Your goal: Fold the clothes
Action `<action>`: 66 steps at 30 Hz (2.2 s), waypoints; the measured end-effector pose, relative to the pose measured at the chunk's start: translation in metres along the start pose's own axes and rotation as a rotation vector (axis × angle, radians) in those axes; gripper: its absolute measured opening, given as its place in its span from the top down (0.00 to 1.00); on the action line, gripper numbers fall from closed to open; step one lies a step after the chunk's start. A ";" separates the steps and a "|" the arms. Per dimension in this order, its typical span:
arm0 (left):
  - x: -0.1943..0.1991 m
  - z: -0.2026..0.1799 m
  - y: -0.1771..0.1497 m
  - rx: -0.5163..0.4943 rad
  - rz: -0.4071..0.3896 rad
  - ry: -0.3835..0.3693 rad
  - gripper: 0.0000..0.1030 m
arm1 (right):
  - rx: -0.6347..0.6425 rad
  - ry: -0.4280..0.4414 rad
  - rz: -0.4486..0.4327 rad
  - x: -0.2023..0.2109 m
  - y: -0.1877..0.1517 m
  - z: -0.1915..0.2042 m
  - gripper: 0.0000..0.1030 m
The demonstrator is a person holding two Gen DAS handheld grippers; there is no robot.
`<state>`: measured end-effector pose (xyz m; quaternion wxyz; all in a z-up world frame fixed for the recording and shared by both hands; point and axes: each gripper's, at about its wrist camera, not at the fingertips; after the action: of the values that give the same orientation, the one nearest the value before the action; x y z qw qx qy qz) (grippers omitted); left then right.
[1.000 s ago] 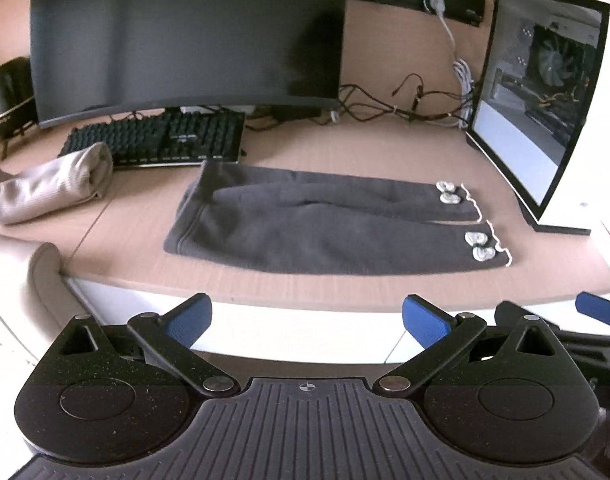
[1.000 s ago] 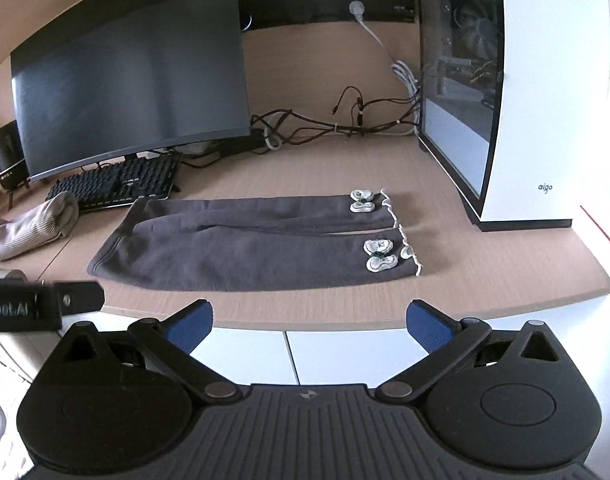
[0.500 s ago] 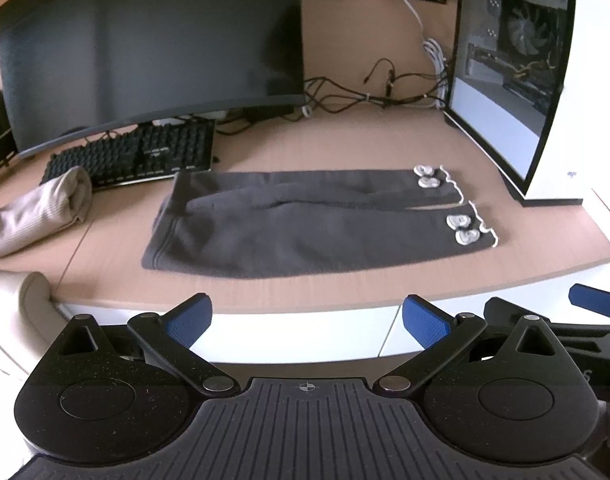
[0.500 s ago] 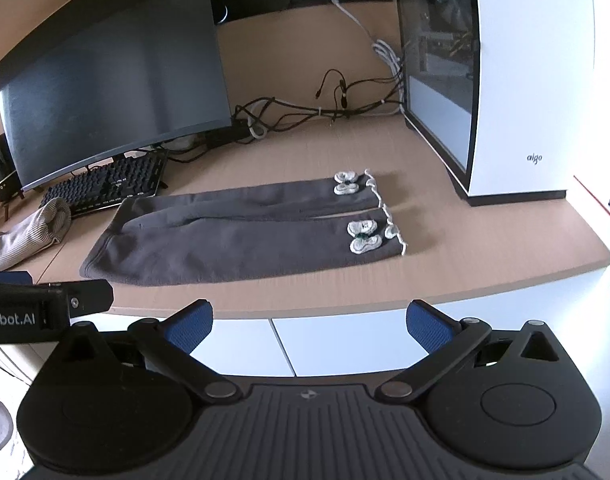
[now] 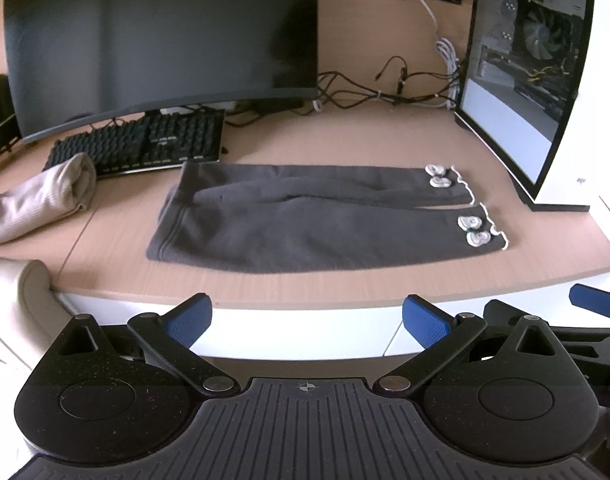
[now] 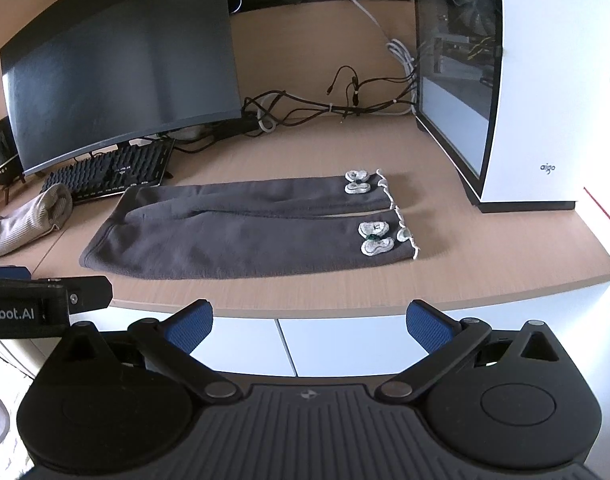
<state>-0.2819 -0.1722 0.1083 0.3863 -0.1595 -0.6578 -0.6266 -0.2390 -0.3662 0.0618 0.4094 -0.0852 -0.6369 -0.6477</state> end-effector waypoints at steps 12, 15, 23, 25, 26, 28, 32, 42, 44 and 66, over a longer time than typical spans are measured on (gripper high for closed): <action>-0.008 0.003 0.003 -0.005 0.019 -0.017 0.00 | 0.001 -0.020 0.012 -0.003 0.002 -0.001 0.00; -0.003 -0.007 0.003 0.008 0.023 -0.002 0.00 | 0.000 -0.023 0.013 -0.003 0.001 0.001 0.00; -0.003 0.001 0.000 0.026 0.025 0.005 0.00 | 0.018 -0.012 0.016 -0.004 0.001 0.006 0.00; -0.003 0.004 -0.001 0.032 0.025 0.008 0.00 | 0.027 -0.008 0.015 -0.005 0.001 0.008 0.00; -0.003 0.006 -0.002 0.035 0.025 0.009 0.00 | 0.032 -0.005 0.015 -0.005 0.001 0.009 0.00; -0.003 0.009 -0.003 0.041 0.025 0.011 0.00 | 0.038 -0.001 0.017 -0.006 0.001 0.011 0.00; -0.004 0.014 -0.004 0.050 0.030 0.015 0.00 | 0.049 0.005 0.023 -0.008 0.001 0.015 0.00; -0.006 0.022 -0.006 0.049 0.035 0.014 0.00 | 0.053 0.008 0.031 -0.011 0.001 0.020 0.00; -0.006 0.023 -0.006 0.047 0.035 0.013 0.00 | 0.053 0.007 0.033 -0.011 0.002 0.020 0.00; -0.012 0.032 -0.005 0.038 0.050 0.004 0.00 | 0.050 0.002 0.050 -0.017 0.002 0.025 0.00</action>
<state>-0.2874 -0.1391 0.0985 0.4060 -0.1671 -0.6646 -0.6045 -0.2370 -0.3362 0.0570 0.4281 -0.0903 -0.6502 -0.6211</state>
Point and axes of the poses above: each gripper's, at about its wrist camera, not at the fingertips, and x roughly against the way its jaws point, z to its left, y to its top, and after that the axes turned 5 degrees about y, right-handed
